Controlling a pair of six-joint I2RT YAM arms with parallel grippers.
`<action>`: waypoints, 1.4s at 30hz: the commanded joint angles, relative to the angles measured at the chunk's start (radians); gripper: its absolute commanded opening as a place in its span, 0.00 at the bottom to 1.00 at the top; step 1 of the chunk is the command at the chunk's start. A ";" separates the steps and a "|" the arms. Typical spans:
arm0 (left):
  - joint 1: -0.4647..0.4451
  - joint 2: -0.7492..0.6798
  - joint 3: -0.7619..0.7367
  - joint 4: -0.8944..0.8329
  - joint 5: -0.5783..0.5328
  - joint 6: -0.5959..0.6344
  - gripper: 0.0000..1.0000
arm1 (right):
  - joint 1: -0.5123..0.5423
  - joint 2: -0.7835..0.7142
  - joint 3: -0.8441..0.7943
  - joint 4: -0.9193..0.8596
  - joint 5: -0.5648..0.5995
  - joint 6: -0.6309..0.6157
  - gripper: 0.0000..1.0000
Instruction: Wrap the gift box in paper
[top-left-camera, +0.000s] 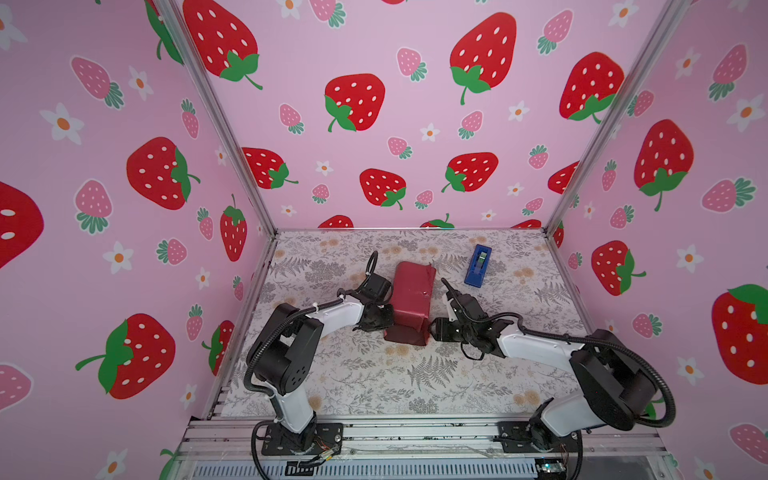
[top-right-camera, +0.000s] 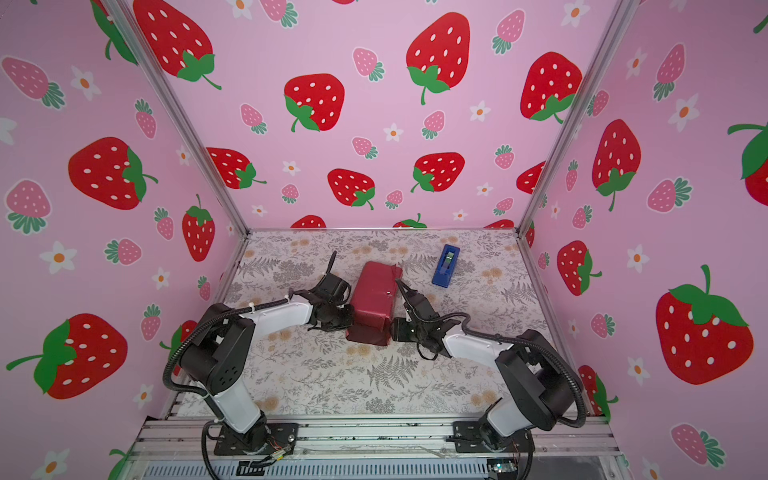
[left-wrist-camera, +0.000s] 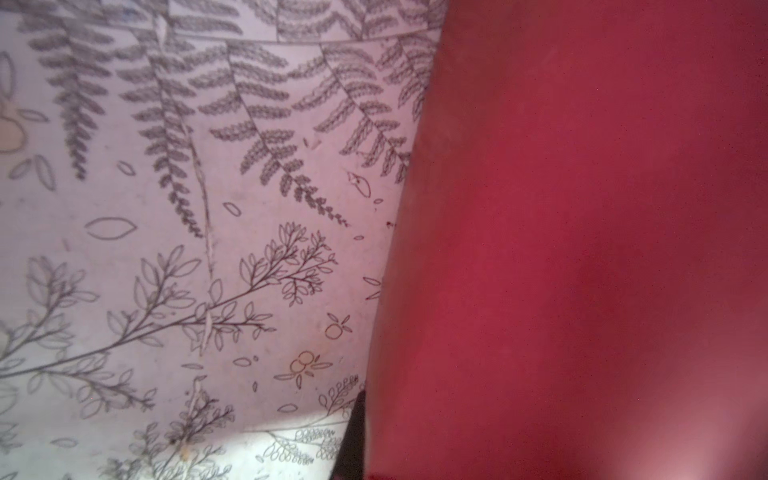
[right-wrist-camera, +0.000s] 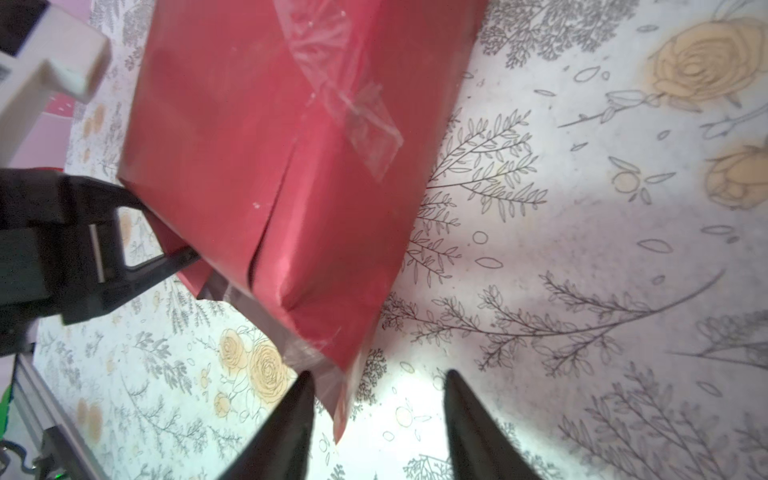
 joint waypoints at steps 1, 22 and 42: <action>-0.020 -0.022 -0.032 -0.031 -0.031 -0.042 0.07 | 0.019 -0.007 -0.014 0.030 -0.035 -0.053 0.64; -0.079 -0.053 -0.075 -0.039 -0.058 -0.075 0.07 | 0.058 0.216 0.140 0.010 0.106 -0.024 0.27; -0.065 0.004 0.092 -0.135 -0.158 0.030 0.30 | 0.058 0.217 0.138 -0.015 0.113 -0.038 0.06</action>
